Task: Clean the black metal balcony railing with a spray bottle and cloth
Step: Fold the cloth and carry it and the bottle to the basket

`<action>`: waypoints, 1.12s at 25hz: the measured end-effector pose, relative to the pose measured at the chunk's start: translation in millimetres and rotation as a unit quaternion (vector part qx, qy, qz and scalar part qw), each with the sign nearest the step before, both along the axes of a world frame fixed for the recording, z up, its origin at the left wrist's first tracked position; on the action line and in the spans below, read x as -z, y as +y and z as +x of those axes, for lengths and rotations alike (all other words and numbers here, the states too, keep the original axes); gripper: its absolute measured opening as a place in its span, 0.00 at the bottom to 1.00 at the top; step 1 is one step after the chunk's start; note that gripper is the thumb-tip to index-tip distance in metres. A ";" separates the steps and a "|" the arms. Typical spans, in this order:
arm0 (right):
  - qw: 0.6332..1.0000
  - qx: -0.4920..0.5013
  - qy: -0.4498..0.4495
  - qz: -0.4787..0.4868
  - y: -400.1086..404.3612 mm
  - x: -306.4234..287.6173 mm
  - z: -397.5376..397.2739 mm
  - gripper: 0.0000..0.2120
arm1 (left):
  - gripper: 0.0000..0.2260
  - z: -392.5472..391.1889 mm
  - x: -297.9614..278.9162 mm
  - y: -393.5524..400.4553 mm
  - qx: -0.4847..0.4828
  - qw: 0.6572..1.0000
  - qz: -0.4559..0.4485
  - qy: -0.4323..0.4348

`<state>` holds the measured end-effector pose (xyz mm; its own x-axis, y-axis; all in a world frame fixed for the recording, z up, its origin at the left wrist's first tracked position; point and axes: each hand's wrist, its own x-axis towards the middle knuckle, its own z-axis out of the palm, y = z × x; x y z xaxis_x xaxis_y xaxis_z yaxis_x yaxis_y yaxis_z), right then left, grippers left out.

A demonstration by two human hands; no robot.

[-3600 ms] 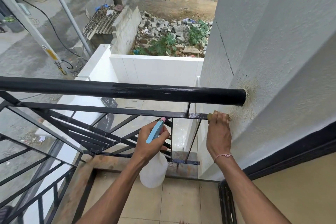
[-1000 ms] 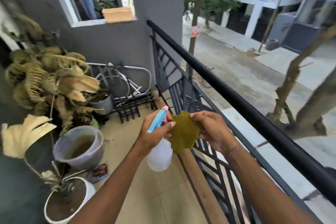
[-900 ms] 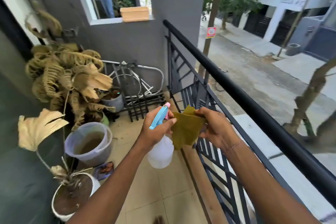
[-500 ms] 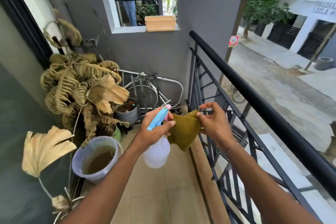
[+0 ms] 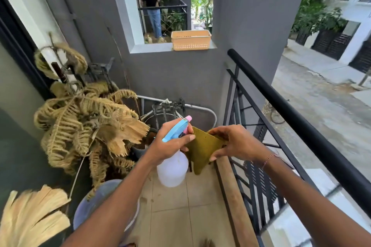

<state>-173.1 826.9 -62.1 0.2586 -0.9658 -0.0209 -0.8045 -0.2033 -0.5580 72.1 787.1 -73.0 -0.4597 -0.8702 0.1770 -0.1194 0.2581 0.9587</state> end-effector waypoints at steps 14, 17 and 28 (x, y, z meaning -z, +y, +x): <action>0.995 -0.060 -0.024 -0.071 -310.5 -44.8 -63.5 0.11 | 0.05 -48.8 -29.3 -289.9 -0.142 0.989 0.005 0.037; 0.993 -0.104 -0.032 -0.053 -360.3 -52.5 -59.6 0.12 | 0.05 -52.2 -41.7 -342.3 -0.135 0.990 0.005 0.036; 0.971 -0.065 -0.211 -0.093 -539.3 -115.3 -43.0 0.10 | 0.08 -50.2 -120.6 -550.4 -0.077 0.996 -0.004 0.047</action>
<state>-216.1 287.5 53.1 0.3261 -0.9011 0.2858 -0.4726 -0.4172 -0.7763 21.9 236.7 47.6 -0.3012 -0.9280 0.2195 -0.0679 0.2505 0.9657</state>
